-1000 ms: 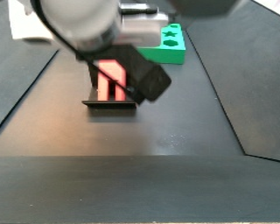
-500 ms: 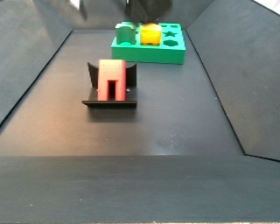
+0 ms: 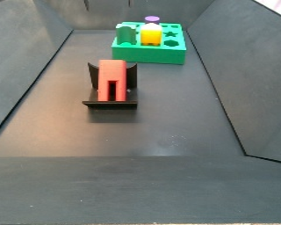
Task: Pick up the square-circle object. Move up. Place the square-circle object on the fixture. Regrasp the square-circle object. Rotate the square-circle object. Move to above the board. Insert the square-circle object.
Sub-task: Regrasp the square-circle object.
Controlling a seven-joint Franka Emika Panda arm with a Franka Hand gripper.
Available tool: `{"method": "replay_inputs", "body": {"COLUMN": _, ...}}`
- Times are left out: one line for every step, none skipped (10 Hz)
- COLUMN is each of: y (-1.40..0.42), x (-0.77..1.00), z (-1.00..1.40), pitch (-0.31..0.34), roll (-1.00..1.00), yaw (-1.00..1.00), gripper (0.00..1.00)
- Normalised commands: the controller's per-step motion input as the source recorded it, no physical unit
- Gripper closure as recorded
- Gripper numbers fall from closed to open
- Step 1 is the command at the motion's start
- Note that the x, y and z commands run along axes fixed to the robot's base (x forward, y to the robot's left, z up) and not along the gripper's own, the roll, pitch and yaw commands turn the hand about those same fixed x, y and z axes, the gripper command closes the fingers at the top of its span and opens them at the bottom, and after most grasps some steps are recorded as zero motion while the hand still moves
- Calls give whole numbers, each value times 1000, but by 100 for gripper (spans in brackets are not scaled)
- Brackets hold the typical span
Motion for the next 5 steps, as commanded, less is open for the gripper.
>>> {"method": "replay_inputs", "body": {"y": -33, "x": -26, "z": 14, "pitch": 25, "roll": 1000, "yaw": 25, "gripper": 0}}
{"method": "replay_inputs", "body": {"y": -26, "x": -32, "z": 17, "pitch": 23, "roll": 1000, "yaw": 25, "gripper": 0}}
{"method": "replay_inputs", "body": {"y": -23, "x": -29, "z": 14, "pitch": 16, "roll": 1000, "yaw": 27, "gripper": 0}}
{"method": "replay_inputs", "body": {"y": -25, "x": -23, "z": 6, "pitch": 11, "roll": 1000, "yaw": 28, "gripper": 0}}
{"method": "replay_inputs", "body": {"y": -21, "x": -16, "z": 4, "pitch": 6, "roll": 1000, "yaw": 31, "gripper": 0}}
